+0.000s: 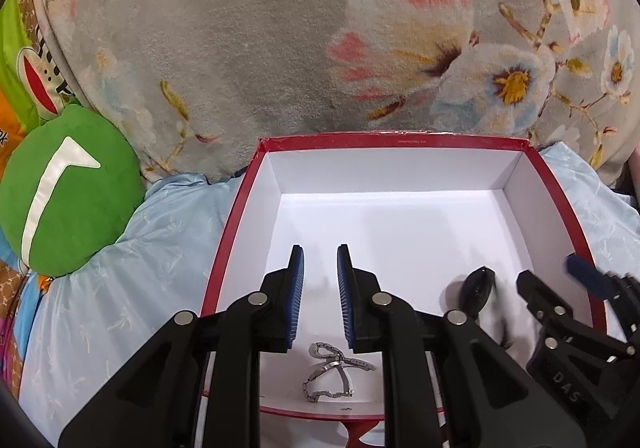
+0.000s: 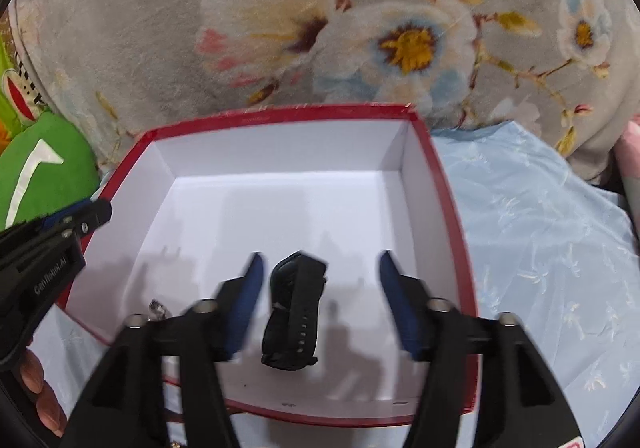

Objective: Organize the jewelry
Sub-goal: 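Carry both items into the red box and open both tools, then grasp the pearl brooch with the left tool while the right tool grasps the gold chain bracelet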

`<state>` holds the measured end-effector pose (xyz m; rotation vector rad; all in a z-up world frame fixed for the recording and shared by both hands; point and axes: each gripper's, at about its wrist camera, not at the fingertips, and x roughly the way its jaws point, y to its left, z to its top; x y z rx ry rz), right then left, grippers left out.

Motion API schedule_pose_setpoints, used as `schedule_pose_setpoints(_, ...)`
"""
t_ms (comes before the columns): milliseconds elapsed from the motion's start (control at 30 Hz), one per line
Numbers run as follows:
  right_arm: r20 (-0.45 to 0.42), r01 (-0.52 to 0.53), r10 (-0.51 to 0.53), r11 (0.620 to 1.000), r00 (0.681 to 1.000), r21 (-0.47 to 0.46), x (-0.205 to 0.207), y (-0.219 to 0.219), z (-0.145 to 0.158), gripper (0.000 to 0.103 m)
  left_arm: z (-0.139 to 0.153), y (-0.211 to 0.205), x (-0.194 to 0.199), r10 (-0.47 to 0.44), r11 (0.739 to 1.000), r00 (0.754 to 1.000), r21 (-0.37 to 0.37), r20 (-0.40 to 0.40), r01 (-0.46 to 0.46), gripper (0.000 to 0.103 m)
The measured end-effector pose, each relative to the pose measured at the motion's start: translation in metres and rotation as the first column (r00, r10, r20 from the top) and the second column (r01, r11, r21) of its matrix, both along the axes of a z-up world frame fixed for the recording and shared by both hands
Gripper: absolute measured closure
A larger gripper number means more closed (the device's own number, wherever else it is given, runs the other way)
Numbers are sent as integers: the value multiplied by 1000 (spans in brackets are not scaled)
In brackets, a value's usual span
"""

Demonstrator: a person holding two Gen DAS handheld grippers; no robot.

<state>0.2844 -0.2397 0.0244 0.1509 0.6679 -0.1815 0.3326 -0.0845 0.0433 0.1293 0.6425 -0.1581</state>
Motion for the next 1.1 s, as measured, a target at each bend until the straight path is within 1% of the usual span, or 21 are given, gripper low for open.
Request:
schedule_pose_setpoints(33, 12, 5, -5, 1000, 1000, -5, -2, -1, 4, 38, 0, 1, 0, 2, 1000, 1000, -3, -1, -2, 83)
schedule_pose_setpoints(200, 54, 11, -10, 1000, 998, -25, -19, 0, 24, 38, 3, 6, -6, 11, 1000, 1000, -6, -11, -11, 82)
schedule_pose_setpoints(267, 74, 15, -13, 1000, 997, -23, -31, 1, 34, 38, 6, 8, -12, 10, 1000, 1000, -7, -9, -10, 76)
schedule_pose_setpoints(333, 93, 13, -12, 1000, 996, -13, -44, 2, 42, 38, 12, 10, -22, 14, 1000, 1000, -7, 6, -14, 60)
schedule_pose_setpoints(433, 118, 7, -8, 1000, 993, 9, -67, 3, 55, 38, 25, 14, -43, 17, 1000, 999, 3, 46, -17, 45)
schedule_pose_setpoints(500, 131, 3, -4, 1000, 991, 14, -83, 6, 62, 38, 32, 16, -58, 14, 1000, 998, 8, 62, -15, 40)
schedule_pose_setpoints(633, 152, -2, 2, 1000, 988, -1, -117, 15, 72, 38, 44, 20, -88, -6, 1000, 998, 8, 62, 6, 39)
schedule_pose_setpoints(700, 153, -1, 3, 1000, 988, -13, -136, 20, 73, 38, 47, 28, -107, -11, 1000, 998, 2, 61, 11, 38)
schedule_pose_setpoints(800, 141, -14, 17, 1000, 990, -18, -166, 27, 68, 38, 45, 43, -130, -15, 1000, 999, -17, 41, 16, 34)
schedule_pose_setpoints(900, 106, -30, 32, 999, 994, -22, -192, 36, 55, 38, 35, 58, -151, -14, 1000, 1000, -11, 9, 14, 34)
schedule_pose_setpoints(1100, 23, -44, 44, 999, 999, 9, -229, 50, 19, 38, -6, 84, -186, -19, 1000, 995, -2, -96, 19, 34)
